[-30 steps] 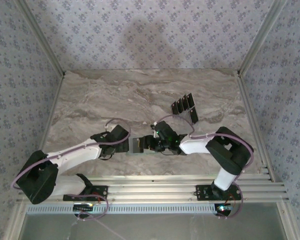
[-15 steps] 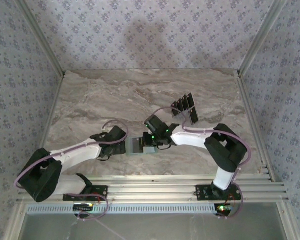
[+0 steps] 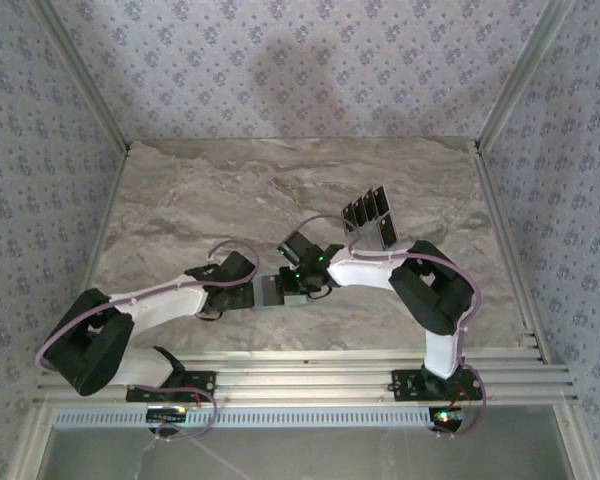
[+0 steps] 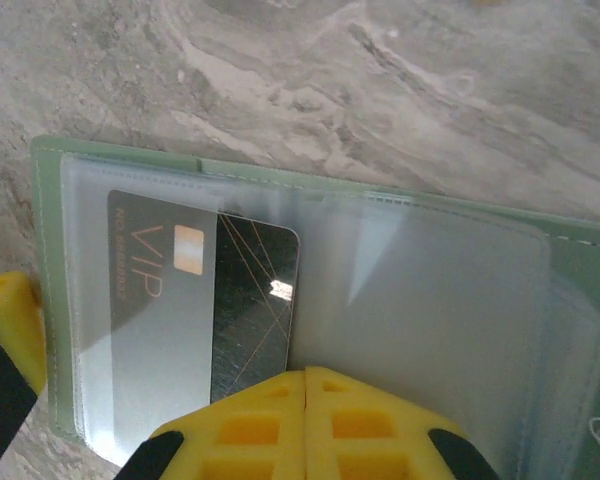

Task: Put the credit cards into the card holder

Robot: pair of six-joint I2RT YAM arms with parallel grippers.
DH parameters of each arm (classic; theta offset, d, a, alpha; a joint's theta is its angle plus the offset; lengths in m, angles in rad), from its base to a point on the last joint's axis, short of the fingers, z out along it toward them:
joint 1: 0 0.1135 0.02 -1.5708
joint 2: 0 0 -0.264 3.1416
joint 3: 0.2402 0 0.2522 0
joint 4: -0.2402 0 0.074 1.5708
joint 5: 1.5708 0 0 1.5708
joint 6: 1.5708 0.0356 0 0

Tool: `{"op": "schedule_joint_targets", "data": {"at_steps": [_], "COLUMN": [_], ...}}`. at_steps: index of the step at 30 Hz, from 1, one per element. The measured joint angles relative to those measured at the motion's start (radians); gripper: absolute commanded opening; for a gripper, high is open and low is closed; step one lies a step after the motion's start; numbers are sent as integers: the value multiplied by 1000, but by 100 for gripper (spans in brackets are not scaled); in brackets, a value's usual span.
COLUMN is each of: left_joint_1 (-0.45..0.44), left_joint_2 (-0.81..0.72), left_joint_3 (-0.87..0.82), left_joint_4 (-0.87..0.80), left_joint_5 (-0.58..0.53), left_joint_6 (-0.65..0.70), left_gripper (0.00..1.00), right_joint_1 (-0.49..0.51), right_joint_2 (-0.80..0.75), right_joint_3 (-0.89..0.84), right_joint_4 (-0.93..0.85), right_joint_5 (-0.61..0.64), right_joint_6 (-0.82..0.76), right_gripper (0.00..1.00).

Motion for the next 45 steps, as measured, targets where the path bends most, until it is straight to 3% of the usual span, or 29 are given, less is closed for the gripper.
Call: {"op": "schedule_joint_targets", "data": {"at_steps": [16,20,23,33,45], "left_joint_1": [0,2,2,8,28], "left_joint_2": [17,17,17,16,0], "left_joint_3": [8,9,9,25,29], "left_joint_4": [2,2,2,-27,-40], "left_joint_5": [10,14,14,11,15], "left_joint_6": [0,0,1,15,22], "left_gripper": [100,100,100,100,100], "right_joint_1": [29,31,25,-24,-15], "right_joint_2": [66,67,33,-81,-109], "right_joint_3": [98,103,51,-117,-101], "right_joint_4": [-21,-28,-2,59,40], "right_joint_5": [-7,-6,-4,-15,-15], "right_joint_6": [1,0,0,2,4], "right_gripper": [7,14,17,15,11]}}
